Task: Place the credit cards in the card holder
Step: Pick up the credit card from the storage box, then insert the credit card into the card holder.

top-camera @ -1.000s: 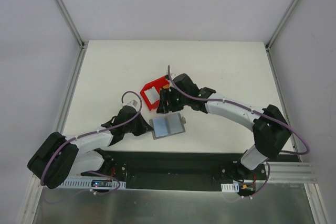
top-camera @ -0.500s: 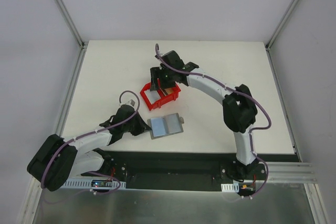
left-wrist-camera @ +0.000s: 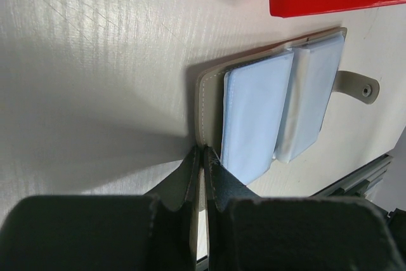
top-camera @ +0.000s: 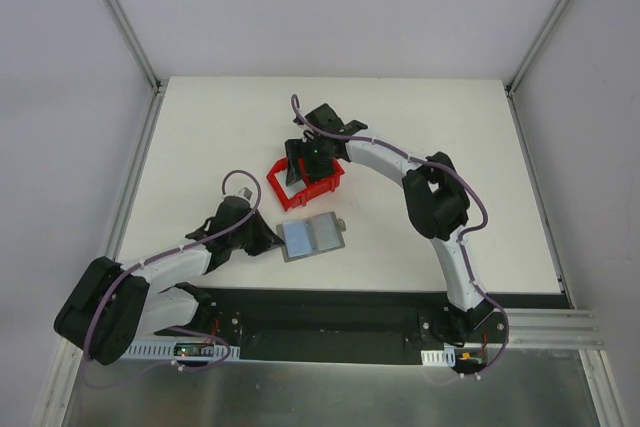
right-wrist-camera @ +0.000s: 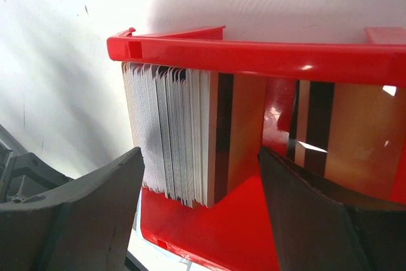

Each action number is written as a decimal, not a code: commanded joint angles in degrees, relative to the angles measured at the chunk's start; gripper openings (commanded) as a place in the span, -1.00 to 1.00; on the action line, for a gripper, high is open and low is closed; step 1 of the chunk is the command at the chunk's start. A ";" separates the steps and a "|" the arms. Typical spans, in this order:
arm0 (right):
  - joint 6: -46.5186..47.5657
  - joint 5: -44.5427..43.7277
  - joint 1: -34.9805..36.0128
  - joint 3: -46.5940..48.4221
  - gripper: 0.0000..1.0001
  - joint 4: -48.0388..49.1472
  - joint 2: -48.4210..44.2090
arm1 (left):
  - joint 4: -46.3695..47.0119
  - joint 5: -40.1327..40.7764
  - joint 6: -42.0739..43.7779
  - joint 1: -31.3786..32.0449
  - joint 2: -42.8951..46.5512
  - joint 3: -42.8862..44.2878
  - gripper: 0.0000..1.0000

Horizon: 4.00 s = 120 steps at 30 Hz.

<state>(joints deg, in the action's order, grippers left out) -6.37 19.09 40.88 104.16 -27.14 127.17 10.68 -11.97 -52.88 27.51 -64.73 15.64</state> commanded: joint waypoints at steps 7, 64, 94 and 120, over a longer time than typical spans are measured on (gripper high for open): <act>-0.75 5.34 -0.19 2.63 0.26 1.82 -0.61 | -3.21 0.01 2.87 -1.67 -1.63 0.88 -1.00; 0.39 4.90 0.25 8.95 0.17 -4.42 2.99 | -1.89 -1.66 3.05 -2.02 -3.12 0.88 -1.00; 2.15 0.60 1.39 8.34 -0.73 -5.29 -4.30 | -1.89 -1.66 2.87 -2.02 -2.24 0.45 -1.00; -11.01 3.84 -1.25 -35.04 -0.99 18.94 -39.00 | -1.62 -2.53 5.77 -2.11 -2.16 -0.43 -1.00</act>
<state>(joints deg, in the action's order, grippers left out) -9.89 17.21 38.72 80.40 -18.39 94.35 11.60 -14.68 -50.19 26.13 -67.05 16.73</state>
